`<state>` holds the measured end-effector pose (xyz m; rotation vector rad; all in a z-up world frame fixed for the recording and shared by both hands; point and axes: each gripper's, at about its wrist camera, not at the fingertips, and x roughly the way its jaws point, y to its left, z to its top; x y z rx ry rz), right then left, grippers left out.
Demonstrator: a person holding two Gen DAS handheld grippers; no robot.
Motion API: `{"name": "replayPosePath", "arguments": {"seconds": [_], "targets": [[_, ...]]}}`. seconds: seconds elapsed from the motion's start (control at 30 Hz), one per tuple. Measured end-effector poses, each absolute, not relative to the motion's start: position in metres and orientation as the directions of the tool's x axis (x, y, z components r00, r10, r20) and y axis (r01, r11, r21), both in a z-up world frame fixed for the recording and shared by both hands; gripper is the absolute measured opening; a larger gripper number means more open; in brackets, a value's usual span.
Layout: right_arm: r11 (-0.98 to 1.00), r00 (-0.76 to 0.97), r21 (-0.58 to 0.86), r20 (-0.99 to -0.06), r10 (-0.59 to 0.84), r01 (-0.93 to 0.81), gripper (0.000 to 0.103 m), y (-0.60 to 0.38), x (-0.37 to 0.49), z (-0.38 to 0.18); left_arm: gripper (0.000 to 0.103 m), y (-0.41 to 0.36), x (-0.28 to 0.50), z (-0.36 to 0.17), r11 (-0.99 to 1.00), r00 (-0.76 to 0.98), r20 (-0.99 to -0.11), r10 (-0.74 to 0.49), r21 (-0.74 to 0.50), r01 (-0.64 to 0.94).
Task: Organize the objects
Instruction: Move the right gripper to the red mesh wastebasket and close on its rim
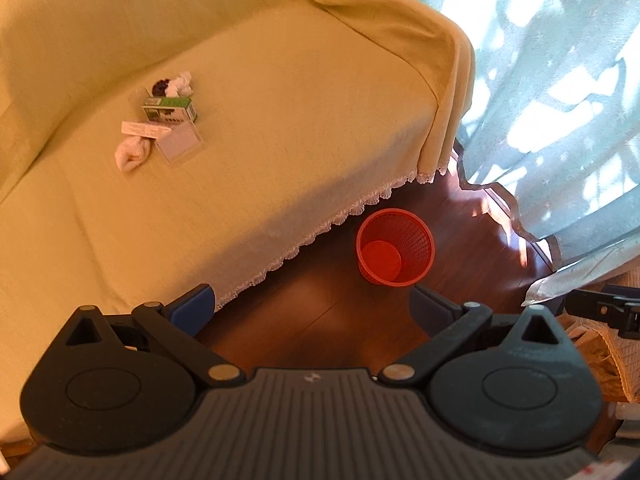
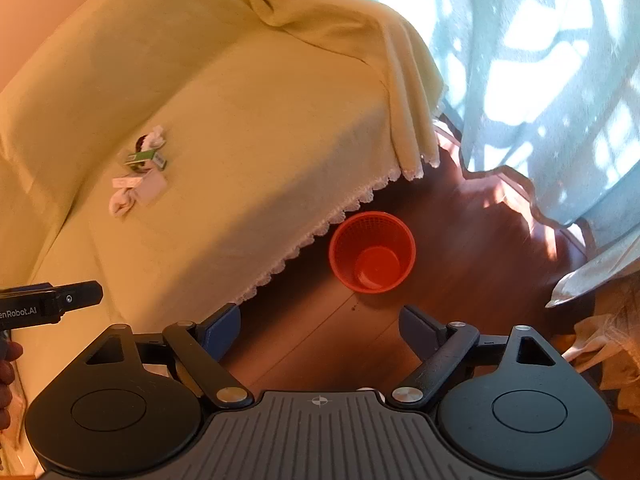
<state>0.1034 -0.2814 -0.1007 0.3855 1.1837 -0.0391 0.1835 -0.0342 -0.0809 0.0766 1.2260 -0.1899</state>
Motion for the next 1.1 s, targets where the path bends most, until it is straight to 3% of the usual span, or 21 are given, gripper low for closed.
{"name": "replayPosePath", "arguments": {"seconds": [0.3,0.77,1.1], "targets": [[0.915,0.374,0.254,-0.919,0.126,0.314,0.079,-0.315,0.129,-0.198,0.102,-0.055,0.224,-0.184,0.980,0.321,-0.942,-0.099,-0.036,0.194],[0.839,0.390,0.268,-0.918,0.073,0.473,0.061,-0.347,0.157,-0.395,0.102,-0.059,0.267,-0.374,0.970,0.341,-0.934,-0.104,-0.020,0.242],[0.789,0.333,0.237,-0.942,0.044,0.567,0.049,-0.359,0.166,-0.531,0.102,-0.055,0.290,-0.466,0.963,0.359,-0.927,-0.108,-0.007,0.270]]}}
